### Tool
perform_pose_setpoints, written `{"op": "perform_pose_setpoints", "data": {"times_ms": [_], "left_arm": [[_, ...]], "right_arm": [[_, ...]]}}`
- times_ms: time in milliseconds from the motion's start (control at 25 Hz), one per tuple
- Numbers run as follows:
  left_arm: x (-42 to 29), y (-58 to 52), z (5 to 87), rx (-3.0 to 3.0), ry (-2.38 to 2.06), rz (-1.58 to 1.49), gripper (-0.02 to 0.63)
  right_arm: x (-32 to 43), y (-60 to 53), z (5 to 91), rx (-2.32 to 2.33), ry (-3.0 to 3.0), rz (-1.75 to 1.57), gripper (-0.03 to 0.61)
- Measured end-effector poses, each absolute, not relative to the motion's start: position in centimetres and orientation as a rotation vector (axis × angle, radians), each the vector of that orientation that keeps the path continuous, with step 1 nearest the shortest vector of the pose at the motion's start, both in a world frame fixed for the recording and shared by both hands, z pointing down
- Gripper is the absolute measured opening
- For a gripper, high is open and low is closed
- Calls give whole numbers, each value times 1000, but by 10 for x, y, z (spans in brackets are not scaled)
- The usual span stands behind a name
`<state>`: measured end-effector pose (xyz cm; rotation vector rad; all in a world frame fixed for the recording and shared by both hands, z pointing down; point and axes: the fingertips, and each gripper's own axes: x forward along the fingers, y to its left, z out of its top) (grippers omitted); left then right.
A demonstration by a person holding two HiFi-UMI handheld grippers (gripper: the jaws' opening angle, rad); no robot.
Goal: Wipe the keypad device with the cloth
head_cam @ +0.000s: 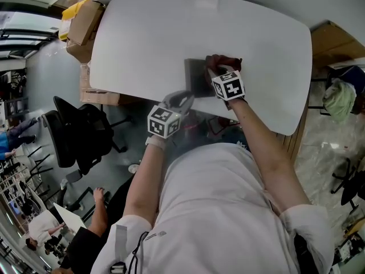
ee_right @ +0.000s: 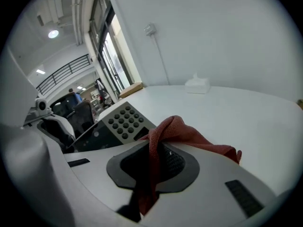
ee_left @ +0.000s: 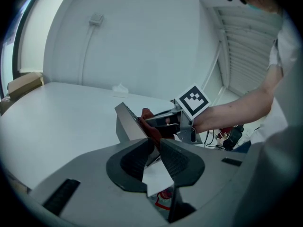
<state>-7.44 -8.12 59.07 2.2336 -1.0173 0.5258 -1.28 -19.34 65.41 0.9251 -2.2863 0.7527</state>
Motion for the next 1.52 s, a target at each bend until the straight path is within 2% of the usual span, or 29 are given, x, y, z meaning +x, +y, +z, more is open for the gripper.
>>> {"op": "perform_pose_setpoints", "data": {"times_ms": [240, 480, 1000, 1520], "left_arm": [[-74, -82, 591, 2232, -1016, 528, 80], [-74, -82, 590, 2227, -1027, 507, 80], [-76, -82, 590, 2221, -1057, 473, 80], [-76, -82, 591, 2228, -1065, 467, 80]], "right_arm": [[-44, -194, 630, 825, -2389, 800, 55], [-37, -202, 645, 857, -2321, 948, 55], [-41, -174, 630, 812, -2418, 713, 55], [-35, -112, 633, 509, -2360, 701, 55]]}}
